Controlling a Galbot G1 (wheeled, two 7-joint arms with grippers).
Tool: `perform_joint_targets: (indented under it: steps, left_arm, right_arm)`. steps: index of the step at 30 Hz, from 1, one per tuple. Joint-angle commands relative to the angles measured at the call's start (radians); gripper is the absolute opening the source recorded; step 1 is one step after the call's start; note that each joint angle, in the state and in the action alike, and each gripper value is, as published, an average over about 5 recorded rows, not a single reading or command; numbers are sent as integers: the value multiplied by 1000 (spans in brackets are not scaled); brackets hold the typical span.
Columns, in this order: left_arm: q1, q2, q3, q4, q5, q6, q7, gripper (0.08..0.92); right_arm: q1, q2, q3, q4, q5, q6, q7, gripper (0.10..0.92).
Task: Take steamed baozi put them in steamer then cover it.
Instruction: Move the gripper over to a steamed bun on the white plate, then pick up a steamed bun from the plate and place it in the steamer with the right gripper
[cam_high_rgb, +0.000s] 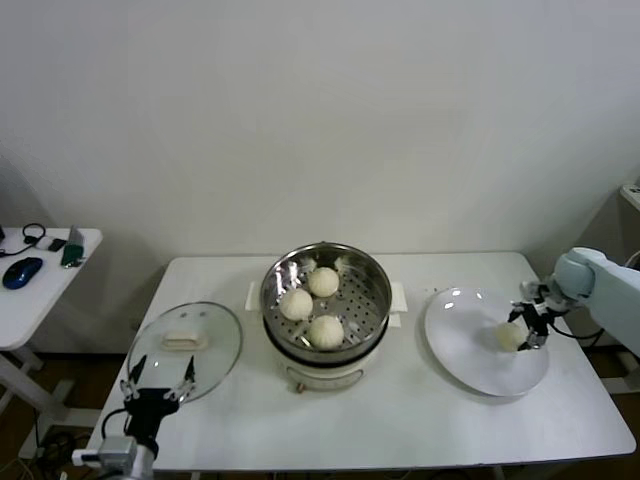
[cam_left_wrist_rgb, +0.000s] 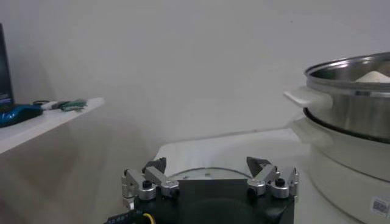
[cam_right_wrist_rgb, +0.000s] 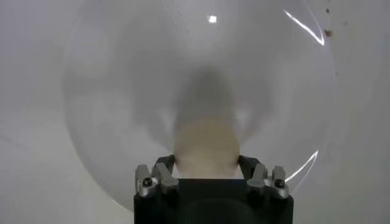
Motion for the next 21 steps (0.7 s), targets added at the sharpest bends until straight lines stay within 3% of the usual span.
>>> perform_joint_targets:
  steps: [1,9,15,21]
  left_arm:
    - [2,-1,-1,-4,1,1,0,823]
    - [-5,0,6,-7,8,8,1,823]
    - [-20,-3,11,-6,20,26,1,823]
    - [-25,2,12,-2,18,31,1,823]
  right_arm:
    - [44,-8,-17,11,27,-3,-9,682]
    - [525,-60,-422,243,303,-53,-47,679]
    - [927,26,-706,442,523,-138,-58,679]
    - [1081,143,-723,635,662,-222,-25,679]
